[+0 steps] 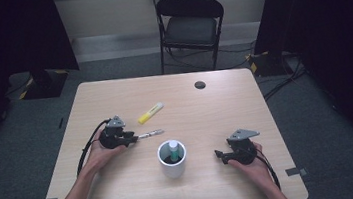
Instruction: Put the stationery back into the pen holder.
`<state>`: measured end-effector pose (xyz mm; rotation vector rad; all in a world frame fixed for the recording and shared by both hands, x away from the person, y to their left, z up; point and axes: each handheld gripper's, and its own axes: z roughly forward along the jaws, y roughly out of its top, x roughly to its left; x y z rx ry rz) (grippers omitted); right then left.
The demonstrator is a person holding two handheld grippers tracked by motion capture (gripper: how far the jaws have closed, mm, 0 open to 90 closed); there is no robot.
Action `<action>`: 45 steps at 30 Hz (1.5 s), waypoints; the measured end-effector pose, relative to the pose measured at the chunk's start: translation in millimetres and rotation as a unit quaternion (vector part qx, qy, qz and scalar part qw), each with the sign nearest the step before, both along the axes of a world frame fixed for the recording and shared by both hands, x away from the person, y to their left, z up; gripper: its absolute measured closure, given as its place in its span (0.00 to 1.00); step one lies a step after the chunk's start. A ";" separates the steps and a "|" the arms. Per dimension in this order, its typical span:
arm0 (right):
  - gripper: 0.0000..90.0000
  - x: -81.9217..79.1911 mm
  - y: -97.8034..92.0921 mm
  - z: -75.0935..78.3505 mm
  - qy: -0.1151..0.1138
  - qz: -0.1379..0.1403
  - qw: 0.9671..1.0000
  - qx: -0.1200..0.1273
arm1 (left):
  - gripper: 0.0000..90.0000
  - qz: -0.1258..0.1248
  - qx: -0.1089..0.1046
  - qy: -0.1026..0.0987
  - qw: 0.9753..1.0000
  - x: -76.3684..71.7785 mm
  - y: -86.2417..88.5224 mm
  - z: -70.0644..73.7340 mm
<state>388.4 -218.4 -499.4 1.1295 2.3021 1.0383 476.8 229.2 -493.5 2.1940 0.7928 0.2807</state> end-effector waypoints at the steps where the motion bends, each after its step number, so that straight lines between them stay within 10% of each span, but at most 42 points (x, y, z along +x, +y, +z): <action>1: 0.33 0.0 0.0 0.0 0.000 0.000 1.000 0.000 | 0.77 -0.004 0.000 -0.002 1.000 -0.1 -0.8 0.0; 32: 0.33 -0.2 0.1 0.0 0.001 -0.001 1.000 0.000 | 0.88 -0.016 0.016 -0.007 1.000 -8.8 -13.0 0.9; 45: 0.33 -0.1 0.0 0.0 0.000 0.000 1.000 0.000 | 0.89 -0.005 -0.019 0.016 1.000 -6.4 -8.8 4.7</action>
